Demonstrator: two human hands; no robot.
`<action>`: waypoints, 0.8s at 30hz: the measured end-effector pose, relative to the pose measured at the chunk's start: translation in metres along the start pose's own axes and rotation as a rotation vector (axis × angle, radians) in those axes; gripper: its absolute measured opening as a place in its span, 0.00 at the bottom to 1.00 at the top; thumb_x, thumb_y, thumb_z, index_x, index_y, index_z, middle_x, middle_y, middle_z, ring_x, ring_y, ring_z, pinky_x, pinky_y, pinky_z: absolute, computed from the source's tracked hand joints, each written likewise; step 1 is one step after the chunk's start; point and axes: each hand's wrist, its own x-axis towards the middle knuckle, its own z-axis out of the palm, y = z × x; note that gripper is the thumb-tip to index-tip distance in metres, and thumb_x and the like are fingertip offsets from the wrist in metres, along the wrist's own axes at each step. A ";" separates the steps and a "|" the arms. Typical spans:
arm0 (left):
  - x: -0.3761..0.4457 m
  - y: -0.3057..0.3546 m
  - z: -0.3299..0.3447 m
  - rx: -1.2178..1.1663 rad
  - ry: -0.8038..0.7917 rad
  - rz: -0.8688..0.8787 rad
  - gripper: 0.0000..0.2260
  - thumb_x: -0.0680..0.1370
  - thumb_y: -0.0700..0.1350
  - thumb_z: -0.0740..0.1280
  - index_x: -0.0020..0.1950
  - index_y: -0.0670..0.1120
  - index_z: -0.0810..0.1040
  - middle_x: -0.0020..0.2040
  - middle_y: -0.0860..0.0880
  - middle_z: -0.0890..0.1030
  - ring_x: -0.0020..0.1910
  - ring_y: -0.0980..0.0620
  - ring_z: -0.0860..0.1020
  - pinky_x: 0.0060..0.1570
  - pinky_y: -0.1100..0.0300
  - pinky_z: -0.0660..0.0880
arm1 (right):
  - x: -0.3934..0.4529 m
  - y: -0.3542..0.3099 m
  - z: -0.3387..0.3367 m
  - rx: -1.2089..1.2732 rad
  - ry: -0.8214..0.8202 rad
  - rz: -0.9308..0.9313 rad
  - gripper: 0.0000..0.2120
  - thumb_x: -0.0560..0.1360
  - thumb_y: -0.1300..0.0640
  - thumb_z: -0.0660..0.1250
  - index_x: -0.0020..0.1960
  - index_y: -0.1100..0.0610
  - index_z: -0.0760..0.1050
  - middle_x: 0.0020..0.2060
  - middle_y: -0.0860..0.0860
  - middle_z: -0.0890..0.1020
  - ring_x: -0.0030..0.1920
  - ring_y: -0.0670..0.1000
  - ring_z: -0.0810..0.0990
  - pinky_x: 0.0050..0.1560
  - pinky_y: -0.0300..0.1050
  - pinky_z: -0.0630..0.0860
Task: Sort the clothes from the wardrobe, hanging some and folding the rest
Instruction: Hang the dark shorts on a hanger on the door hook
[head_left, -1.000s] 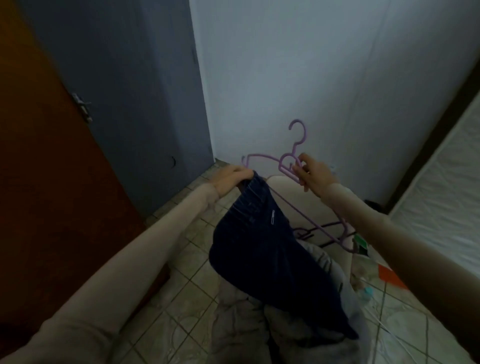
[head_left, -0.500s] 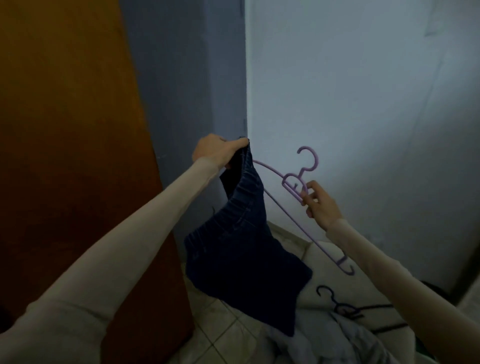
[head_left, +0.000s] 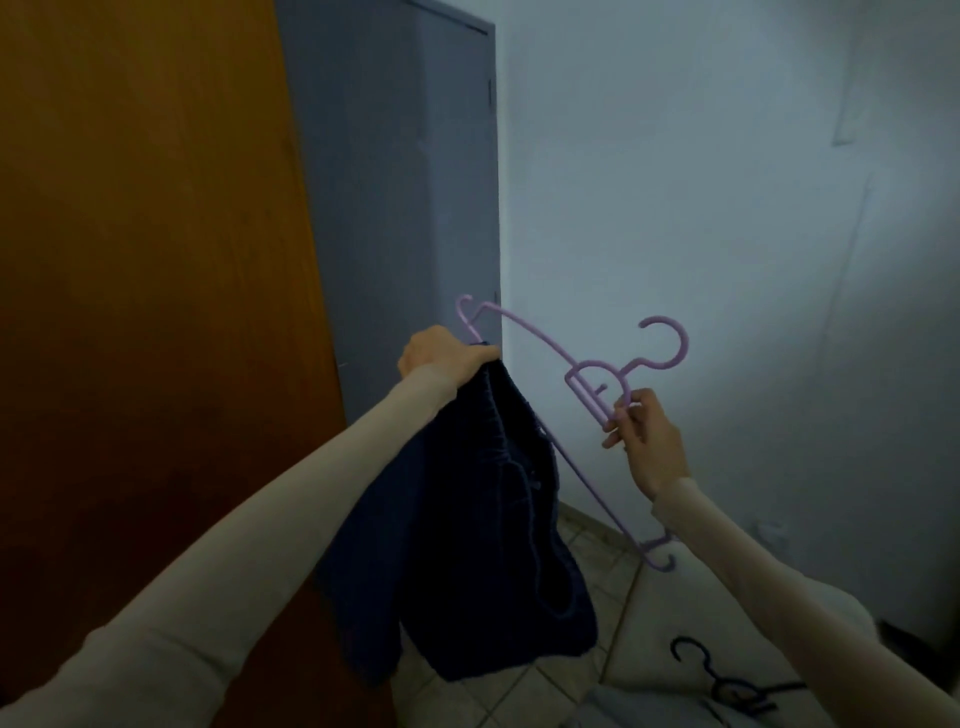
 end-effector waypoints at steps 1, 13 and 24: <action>0.001 -0.001 0.000 -0.002 -0.002 -0.002 0.22 0.70 0.62 0.69 0.31 0.45 0.69 0.32 0.49 0.72 0.29 0.52 0.70 0.27 0.62 0.66 | 0.001 -0.004 -0.002 -0.001 0.037 -0.028 0.02 0.80 0.64 0.55 0.50 0.61 0.66 0.37 0.55 0.77 0.34 0.52 0.77 0.38 0.38 0.74; -0.006 0.010 0.020 0.043 -0.021 -0.032 0.22 0.72 0.62 0.66 0.35 0.44 0.69 0.34 0.49 0.71 0.33 0.51 0.71 0.30 0.61 0.66 | 0.018 -0.066 -0.028 0.232 0.270 -0.060 0.04 0.82 0.61 0.52 0.49 0.56 0.64 0.37 0.50 0.74 0.36 0.47 0.76 0.39 0.31 0.73; -0.018 0.026 0.039 0.072 -0.027 -0.048 0.22 0.74 0.60 0.65 0.33 0.44 0.66 0.33 0.49 0.68 0.29 0.52 0.67 0.25 0.61 0.61 | 0.012 -0.080 -0.015 0.290 0.350 -0.096 0.03 0.81 0.61 0.55 0.48 0.58 0.64 0.39 0.51 0.77 0.40 0.47 0.79 0.41 0.27 0.74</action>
